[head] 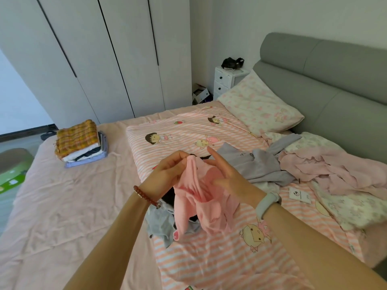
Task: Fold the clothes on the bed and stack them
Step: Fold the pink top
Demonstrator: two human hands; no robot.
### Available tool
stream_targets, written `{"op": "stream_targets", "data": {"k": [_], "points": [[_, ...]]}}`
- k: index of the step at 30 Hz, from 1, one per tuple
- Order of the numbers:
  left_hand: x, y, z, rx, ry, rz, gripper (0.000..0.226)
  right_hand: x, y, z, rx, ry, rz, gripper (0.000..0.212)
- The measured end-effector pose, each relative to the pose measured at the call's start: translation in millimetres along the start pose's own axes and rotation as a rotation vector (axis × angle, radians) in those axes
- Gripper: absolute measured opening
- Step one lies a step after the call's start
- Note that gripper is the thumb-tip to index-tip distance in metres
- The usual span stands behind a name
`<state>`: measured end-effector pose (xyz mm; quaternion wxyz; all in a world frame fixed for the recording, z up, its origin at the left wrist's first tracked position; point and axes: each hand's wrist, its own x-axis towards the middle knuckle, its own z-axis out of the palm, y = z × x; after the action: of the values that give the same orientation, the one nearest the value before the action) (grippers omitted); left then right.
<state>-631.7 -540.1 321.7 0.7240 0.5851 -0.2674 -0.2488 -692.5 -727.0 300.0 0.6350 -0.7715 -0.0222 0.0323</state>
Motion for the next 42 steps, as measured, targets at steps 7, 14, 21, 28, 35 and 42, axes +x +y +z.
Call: {"op": "stream_targets", "data": {"k": [7, 14, 21, 28, 35, 42], "points": [[-1, 0, -22, 0.355, 0.221, 0.048, 0.018, 11, -15, 7, -0.463, 0.037, -0.064, 0.022], [3, -36, -14, 1.195, 0.051, 0.003, 0.053, -10, -22, -39, 0.098, 0.450, 0.239, 0.020], [8, -58, -4, 1.574, -0.004, -0.176, 0.021, -47, -13, -54, 0.553, 0.856, 0.202, 0.017], [-15, -51, 2, 1.582, 0.022, -0.330, 0.015, -88, 10, -70, 0.245, 0.964, 0.427, 0.019], [-61, -15, 44, 0.988, 0.237, -0.230, 0.021, -156, -1, -74, 0.342, 0.917, 0.145, 0.013], [-85, 40, 95, 1.224, 0.544, -0.107, 0.032, -197, -37, -77, -0.051, 0.988, -0.165, 0.018]]}}
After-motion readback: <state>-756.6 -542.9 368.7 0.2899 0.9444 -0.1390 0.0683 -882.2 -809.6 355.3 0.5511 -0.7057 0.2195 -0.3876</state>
